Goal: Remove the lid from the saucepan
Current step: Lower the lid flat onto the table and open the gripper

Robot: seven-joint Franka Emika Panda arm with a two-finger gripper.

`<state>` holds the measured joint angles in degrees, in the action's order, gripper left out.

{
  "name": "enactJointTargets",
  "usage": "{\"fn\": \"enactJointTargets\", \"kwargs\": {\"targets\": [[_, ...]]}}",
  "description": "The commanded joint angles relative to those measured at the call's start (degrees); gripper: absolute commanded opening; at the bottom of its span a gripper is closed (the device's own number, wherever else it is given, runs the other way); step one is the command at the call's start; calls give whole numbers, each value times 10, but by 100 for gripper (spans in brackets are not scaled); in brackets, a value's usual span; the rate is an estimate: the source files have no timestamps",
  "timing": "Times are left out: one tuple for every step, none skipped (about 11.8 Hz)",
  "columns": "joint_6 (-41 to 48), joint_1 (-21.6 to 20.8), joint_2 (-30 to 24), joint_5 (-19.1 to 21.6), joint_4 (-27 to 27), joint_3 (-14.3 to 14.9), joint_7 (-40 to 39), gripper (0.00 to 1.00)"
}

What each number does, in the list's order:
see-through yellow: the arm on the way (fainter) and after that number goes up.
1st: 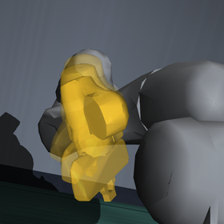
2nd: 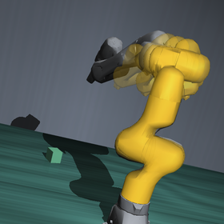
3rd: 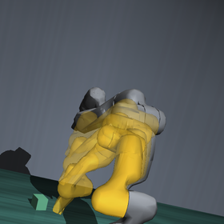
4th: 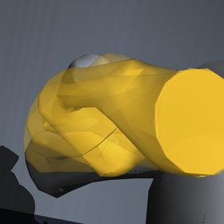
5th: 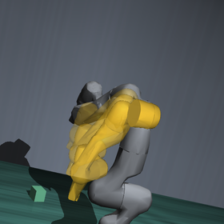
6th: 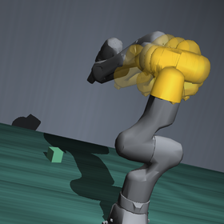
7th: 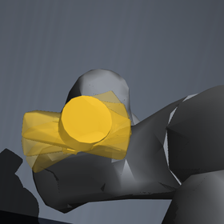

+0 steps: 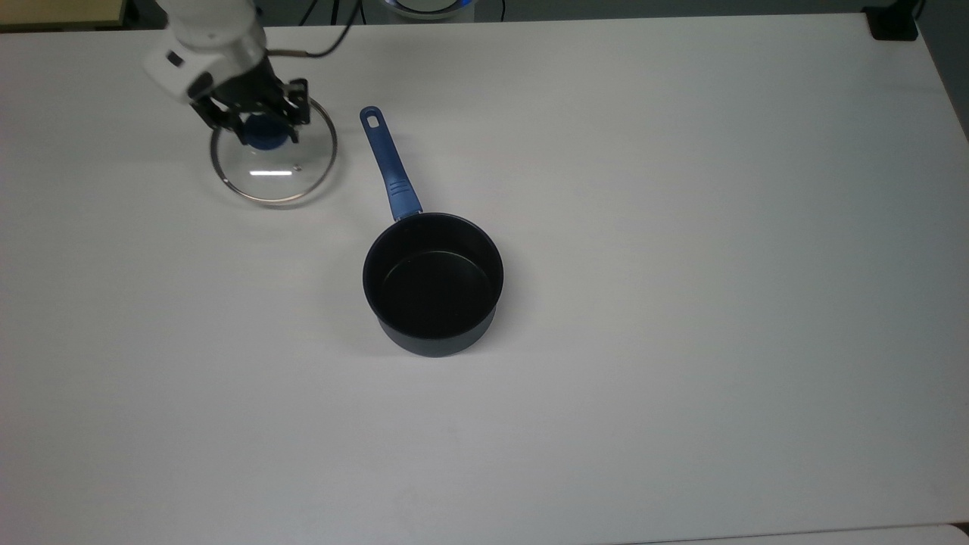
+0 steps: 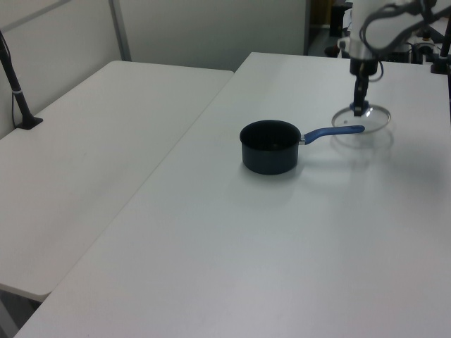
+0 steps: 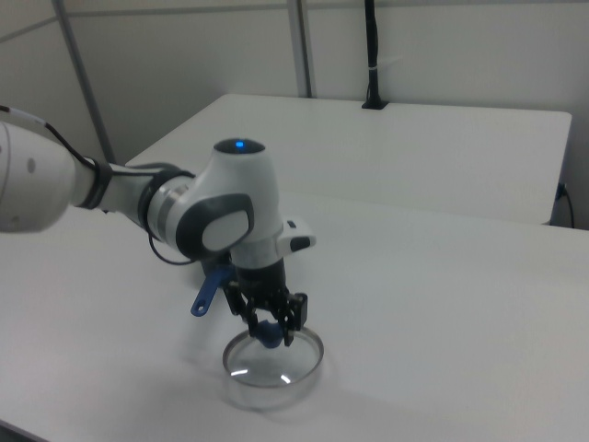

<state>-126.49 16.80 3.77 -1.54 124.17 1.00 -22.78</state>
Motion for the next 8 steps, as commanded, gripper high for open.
{"fn": "enactJointTargets", "kwargs": {"targets": [[-31,-8,10,0,11,1,4,56],[-24,-7,10,0,9,1,5,83],[-4,-4,5,1,3,1,6,100],[51,-1,5,3,-28,1,10,100],[106,-1,4,4,-63,1,10,100],[149,-4,-3,6,-102,1,16,100],[189,-6,-17,7,-142,0,39,100],[225,-8,-32,7,-180,-3,76,100]]}}
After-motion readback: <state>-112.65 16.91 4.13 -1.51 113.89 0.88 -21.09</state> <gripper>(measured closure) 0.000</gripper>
